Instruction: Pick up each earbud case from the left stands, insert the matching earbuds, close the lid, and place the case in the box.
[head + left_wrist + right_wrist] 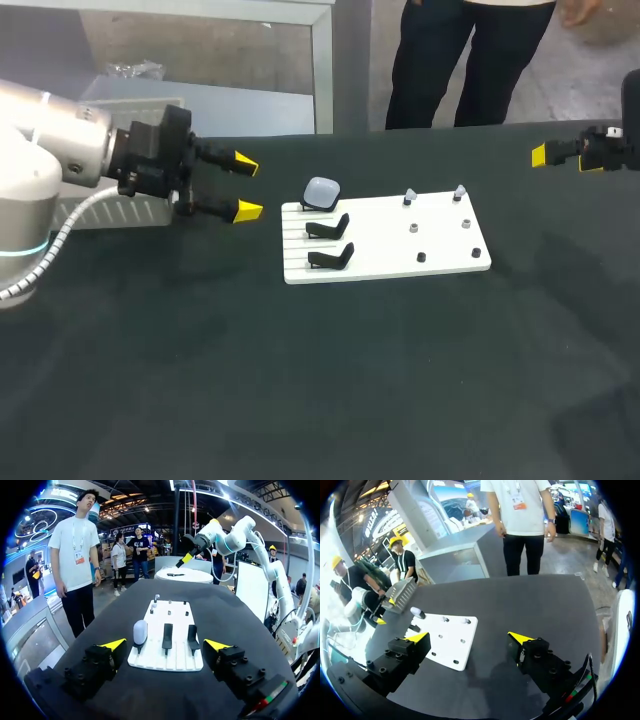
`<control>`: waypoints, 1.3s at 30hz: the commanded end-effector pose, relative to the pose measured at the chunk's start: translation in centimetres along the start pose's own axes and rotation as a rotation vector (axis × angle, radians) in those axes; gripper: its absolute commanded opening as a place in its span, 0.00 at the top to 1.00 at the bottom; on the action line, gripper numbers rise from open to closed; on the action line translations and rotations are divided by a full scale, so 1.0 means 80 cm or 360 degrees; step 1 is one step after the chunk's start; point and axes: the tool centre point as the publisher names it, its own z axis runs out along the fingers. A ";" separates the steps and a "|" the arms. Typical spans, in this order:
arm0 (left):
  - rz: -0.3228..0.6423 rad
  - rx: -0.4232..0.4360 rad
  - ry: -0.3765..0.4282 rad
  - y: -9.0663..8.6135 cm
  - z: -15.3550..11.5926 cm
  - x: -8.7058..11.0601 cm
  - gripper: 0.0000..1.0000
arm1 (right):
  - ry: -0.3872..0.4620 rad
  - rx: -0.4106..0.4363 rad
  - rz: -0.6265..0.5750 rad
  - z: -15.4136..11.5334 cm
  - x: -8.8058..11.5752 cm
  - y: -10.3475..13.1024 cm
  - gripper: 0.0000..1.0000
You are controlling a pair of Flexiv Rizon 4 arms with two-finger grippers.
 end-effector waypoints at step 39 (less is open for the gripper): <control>0.0048 0.0191 -0.0027 0.067 0.118 0.021 0.00 | 0.0000 0.0000 0.0000 0.000 0.000 0.000 0.00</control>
